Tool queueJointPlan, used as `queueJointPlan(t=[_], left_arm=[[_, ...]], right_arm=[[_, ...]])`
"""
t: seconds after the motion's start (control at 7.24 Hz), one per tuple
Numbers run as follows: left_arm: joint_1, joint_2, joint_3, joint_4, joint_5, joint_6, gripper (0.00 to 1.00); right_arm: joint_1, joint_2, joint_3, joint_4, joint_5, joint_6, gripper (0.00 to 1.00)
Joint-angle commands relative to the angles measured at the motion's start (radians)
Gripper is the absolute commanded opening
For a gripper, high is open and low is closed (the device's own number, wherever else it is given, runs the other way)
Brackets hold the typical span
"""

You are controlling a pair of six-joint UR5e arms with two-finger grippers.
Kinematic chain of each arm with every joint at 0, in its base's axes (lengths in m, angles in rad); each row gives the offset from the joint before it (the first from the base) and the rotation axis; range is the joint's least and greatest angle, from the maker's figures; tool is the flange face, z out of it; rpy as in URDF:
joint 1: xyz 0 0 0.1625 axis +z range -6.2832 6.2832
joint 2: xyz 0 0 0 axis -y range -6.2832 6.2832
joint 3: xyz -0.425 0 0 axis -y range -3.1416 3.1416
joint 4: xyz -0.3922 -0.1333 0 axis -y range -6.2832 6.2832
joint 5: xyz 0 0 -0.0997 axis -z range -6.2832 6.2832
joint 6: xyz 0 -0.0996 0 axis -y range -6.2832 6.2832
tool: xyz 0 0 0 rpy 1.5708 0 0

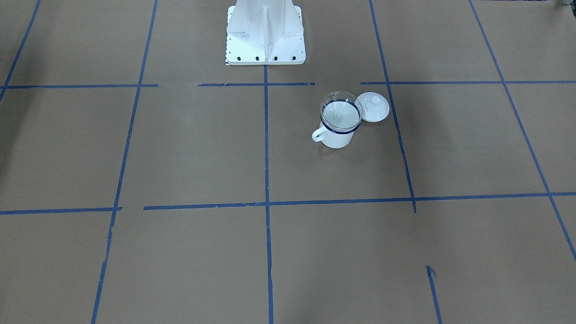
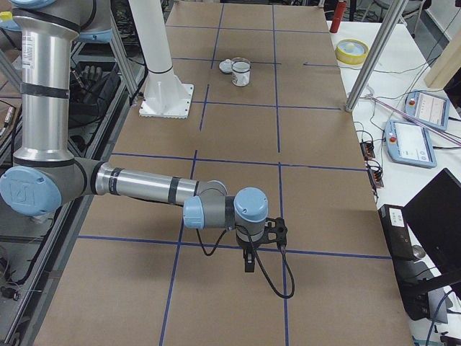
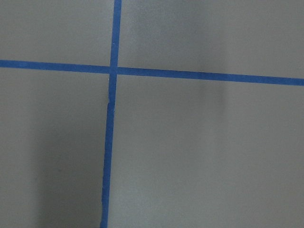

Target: Remove funnel from cup

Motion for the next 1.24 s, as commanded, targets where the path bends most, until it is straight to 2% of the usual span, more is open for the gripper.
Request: queueJointPlan(t=[0.0,0.28,0.41,0.55,0.69,0.83,0.97,1.1], left_arm=[[0.105,-0.014,-0.022,-0.085,-0.009,-0.243,1.0],[0.338,-0.062,-0.109,-0.073,0.171,-0.652,1.0],[0.414,-0.103,-0.137,-0.06,0.193,-0.817,1.0],[0.486,-0.175,-0.18,0.037,0.193,-0.949,1.0],[0.562,-0.324,-0.204,0.238,0.195,-1.06,1.0],[0.636,-0.441,-0.215,0.363,0.198,-1.167,1.0],[0.701,-0.485,-0.215,0.371,0.219,-1.273,1.0],[0.779,-0.511,-0.214,0.372,0.285,-1.329,1.0]], right_arm=[[0.0,0.0,0.0,0.0,0.0,0.0,1.0],[0.0,0.0,0.0,0.0,0.0,0.002,1.0],[0.0,0.0,0.0,0.0,0.0,0.0,1.0],[0.0,0.0,0.0,0.0,0.0,0.0,1.0],[0.0,0.0,0.001,0.0,0.0,0.0,1.0],[0.0,0.0,0.001,0.0,0.0,0.0,1.0],[0.0,0.0,0.0,0.0,0.0,0.002,1.0],[0.0,0.0,0.0,0.0,0.0,0.0,1.0]])
